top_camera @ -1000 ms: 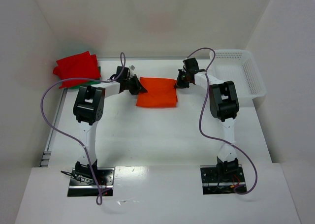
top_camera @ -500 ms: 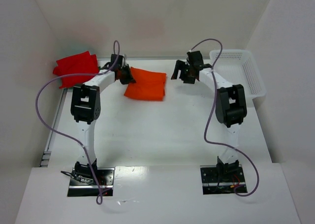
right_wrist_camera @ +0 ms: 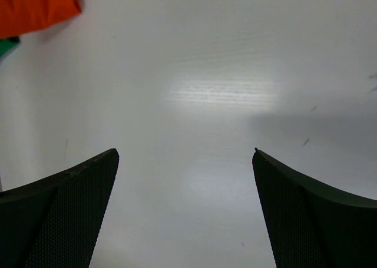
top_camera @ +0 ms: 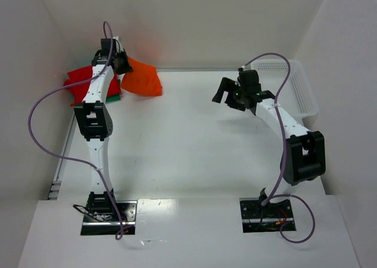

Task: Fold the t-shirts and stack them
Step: Put the neatly folded tshirt into the corner of the board with the left arm

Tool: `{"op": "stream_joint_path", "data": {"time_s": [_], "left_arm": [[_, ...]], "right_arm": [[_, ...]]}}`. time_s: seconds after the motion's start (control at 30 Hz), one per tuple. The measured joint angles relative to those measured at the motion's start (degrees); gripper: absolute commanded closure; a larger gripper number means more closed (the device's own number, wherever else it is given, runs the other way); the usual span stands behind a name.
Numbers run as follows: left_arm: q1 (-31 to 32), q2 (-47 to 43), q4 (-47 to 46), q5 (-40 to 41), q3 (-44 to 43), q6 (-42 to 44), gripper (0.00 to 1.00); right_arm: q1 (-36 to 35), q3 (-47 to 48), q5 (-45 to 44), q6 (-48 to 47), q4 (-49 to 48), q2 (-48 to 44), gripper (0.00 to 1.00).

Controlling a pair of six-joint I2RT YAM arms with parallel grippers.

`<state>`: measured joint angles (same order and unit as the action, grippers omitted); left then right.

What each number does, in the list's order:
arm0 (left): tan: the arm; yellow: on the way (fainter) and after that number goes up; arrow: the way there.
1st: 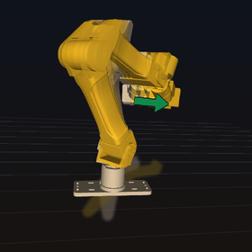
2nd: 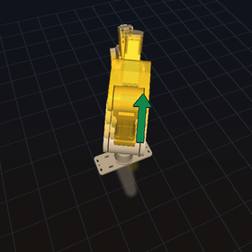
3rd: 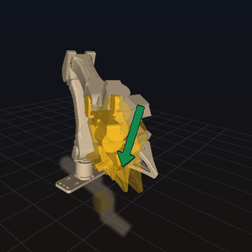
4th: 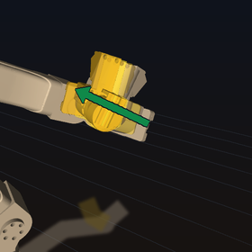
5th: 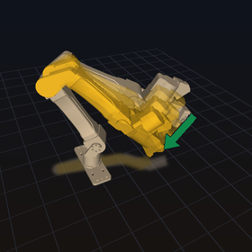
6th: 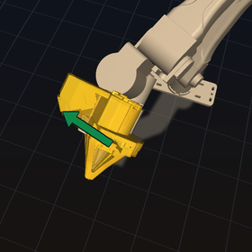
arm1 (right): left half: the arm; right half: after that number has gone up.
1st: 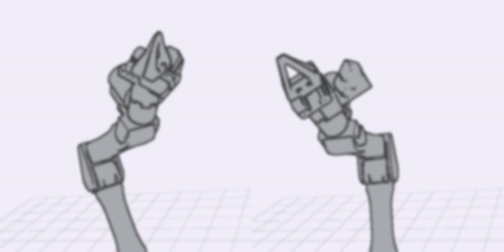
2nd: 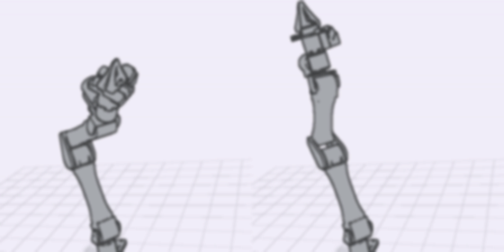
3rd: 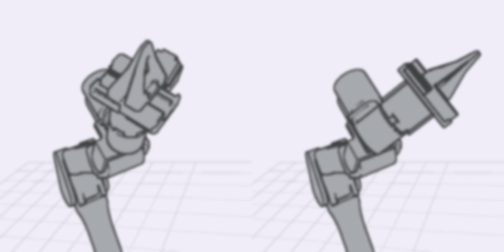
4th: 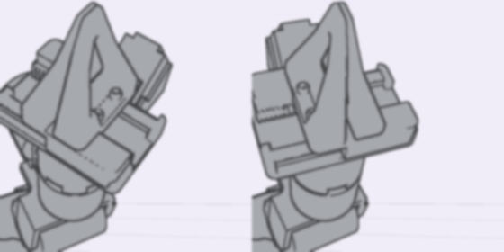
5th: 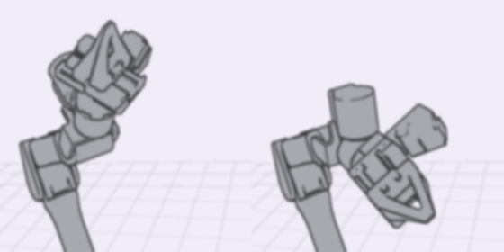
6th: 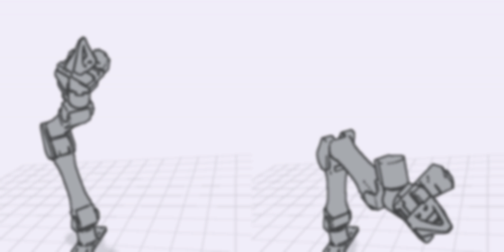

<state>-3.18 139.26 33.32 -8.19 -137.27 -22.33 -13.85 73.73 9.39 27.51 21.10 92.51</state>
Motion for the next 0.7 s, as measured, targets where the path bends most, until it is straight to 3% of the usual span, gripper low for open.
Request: {"op": "stream_joint_path", "data": {"time_s": [0.23,0.7], "left_arm": [[-4.72,5.11,8.7,-2.25,-14.78,1.44,1.0],[-15.98,5.09,14.08,-9.14,-18.47,0.96,1.0]], "right_arm": [[0.85,-7.52,-0.22,2.73,1.25,-7.87,0.0],[1.64,-7.78,0.35,3.52,1.25,-9.97,0.0]]}}
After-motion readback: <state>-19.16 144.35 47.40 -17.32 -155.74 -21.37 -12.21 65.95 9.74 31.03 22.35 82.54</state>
